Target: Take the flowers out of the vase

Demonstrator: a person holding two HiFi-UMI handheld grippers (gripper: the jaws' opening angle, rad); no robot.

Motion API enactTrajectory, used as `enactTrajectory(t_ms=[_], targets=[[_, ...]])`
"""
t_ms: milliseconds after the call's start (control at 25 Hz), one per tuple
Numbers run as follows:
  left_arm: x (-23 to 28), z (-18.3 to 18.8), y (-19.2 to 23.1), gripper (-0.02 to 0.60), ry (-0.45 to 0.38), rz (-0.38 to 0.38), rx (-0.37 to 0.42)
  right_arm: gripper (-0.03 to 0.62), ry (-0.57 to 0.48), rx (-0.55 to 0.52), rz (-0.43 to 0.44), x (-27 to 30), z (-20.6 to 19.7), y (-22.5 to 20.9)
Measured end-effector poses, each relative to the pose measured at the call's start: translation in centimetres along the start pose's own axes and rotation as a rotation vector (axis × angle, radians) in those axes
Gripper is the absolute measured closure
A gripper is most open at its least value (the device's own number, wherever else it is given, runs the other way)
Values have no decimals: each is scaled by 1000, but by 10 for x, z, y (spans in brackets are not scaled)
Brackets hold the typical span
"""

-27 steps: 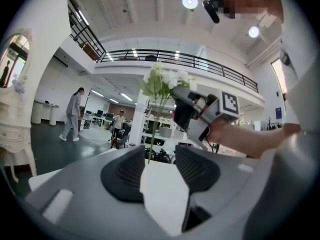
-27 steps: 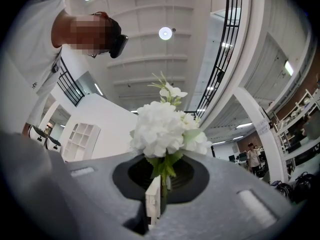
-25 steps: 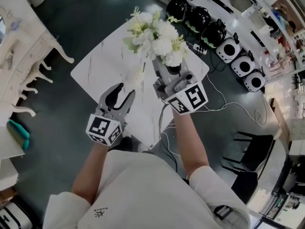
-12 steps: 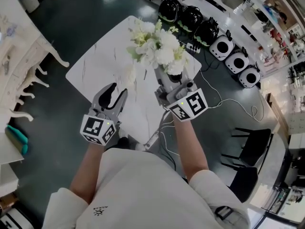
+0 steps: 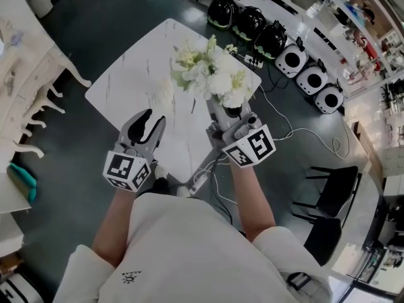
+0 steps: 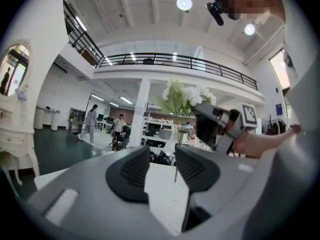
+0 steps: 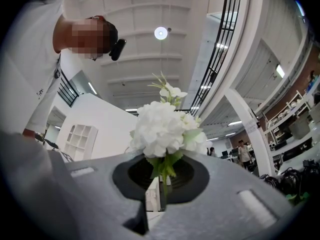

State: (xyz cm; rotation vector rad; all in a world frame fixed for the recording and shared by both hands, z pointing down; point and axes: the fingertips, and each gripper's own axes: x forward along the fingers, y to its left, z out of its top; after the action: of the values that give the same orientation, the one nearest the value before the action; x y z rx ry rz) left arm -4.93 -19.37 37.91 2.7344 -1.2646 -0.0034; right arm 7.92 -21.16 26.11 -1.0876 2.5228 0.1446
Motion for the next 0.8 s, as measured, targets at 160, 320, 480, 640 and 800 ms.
enactTrajectory(t_ms=[160,320,480,640,800], targets=[[-9,-2,-14,426,6,14,-1,566,4,15,3,-18,4,4],[-27,-13,-40,426,17,41,7,565,12,25,19,-50,8,11],[-43,-18,-47,426,28,68,6,566,35,33,33,-62,5,16],[-55,-16,-47,426,25,89,5,565,36,41,35,-68,8,21],[-67,-14,-44,426,14,105,2,566,40,44,45,-70,8,33]])
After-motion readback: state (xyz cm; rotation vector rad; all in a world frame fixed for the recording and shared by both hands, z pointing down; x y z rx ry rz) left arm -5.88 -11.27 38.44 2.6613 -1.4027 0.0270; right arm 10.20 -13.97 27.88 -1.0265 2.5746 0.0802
